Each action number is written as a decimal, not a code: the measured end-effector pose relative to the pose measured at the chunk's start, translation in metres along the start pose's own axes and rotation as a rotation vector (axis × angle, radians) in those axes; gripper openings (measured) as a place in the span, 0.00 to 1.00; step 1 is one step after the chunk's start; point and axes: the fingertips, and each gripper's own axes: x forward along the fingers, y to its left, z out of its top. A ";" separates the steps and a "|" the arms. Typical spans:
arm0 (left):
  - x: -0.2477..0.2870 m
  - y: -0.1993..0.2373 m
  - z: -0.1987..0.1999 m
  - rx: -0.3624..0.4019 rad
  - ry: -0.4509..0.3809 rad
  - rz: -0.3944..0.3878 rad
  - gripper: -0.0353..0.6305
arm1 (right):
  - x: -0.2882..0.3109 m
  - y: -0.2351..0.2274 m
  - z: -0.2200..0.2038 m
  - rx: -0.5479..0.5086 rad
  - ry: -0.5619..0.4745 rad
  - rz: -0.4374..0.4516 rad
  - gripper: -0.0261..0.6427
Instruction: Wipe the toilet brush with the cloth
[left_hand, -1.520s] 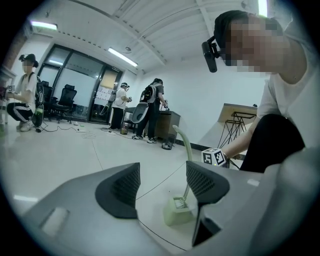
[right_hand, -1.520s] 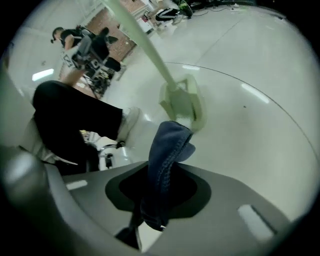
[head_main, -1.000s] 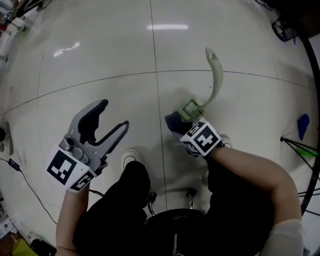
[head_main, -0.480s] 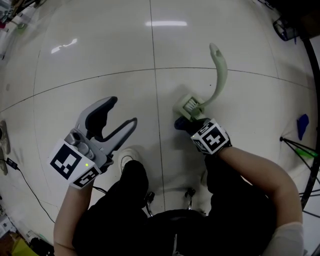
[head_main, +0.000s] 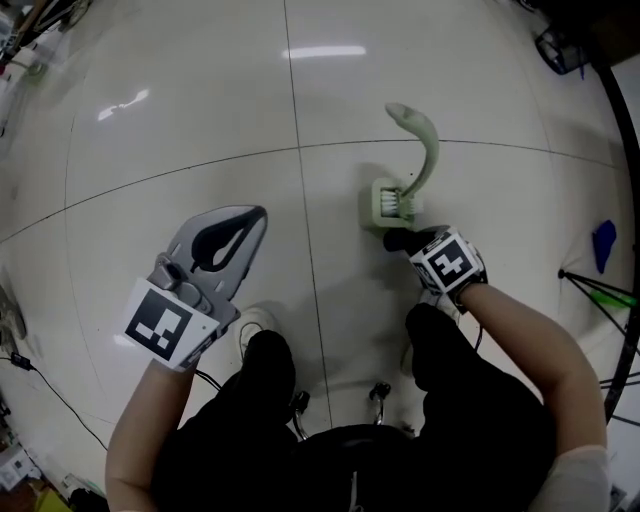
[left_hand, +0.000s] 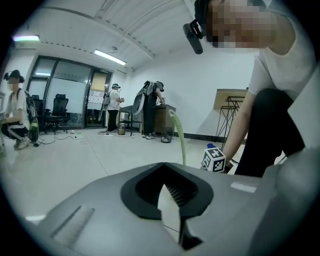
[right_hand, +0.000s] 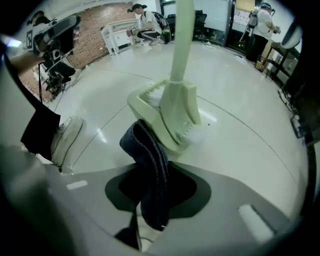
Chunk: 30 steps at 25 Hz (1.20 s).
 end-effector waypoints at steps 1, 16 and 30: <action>0.003 0.000 0.002 0.008 -0.008 -0.004 0.05 | -0.001 0.000 -0.005 0.006 0.025 0.017 0.20; -0.001 -0.012 -0.007 -0.010 0.018 -0.023 0.05 | 0.012 0.000 -0.007 0.250 0.014 0.083 0.20; -0.034 0.005 -0.009 -0.007 0.044 -0.003 0.05 | 0.004 0.058 0.143 0.745 -0.433 0.152 0.20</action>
